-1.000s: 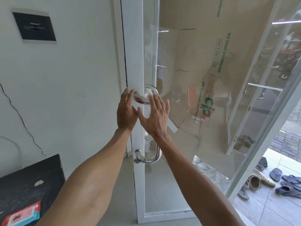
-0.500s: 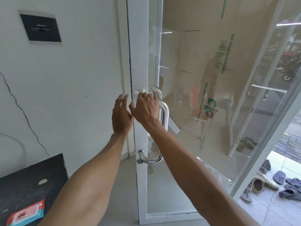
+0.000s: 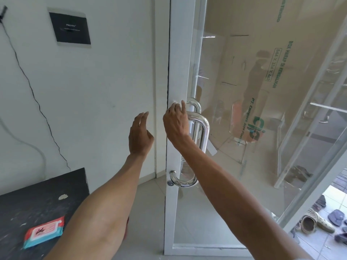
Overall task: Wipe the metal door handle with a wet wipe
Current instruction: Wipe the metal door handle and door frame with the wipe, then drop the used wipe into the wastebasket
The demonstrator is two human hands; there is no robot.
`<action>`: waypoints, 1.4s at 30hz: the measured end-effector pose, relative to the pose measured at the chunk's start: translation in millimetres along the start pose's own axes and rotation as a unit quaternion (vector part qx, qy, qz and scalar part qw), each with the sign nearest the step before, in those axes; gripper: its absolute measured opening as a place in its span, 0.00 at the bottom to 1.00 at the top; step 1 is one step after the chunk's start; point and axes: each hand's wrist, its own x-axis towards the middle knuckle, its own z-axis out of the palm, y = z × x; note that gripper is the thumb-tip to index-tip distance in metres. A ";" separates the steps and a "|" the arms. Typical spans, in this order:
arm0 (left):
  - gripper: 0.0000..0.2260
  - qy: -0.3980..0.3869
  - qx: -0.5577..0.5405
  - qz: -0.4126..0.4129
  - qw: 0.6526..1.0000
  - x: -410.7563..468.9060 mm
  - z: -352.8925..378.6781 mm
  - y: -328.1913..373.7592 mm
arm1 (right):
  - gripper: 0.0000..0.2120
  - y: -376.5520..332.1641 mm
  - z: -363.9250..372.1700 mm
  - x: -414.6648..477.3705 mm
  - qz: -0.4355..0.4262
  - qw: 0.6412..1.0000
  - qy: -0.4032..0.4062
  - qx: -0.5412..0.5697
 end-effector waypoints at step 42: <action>0.17 -0.148 -0.019 -0.373 0.916 -137.2 118.5 -346.3 | 0.07 -343.3 315.8 -21.0 -0.002 0.743 -0.315 0.590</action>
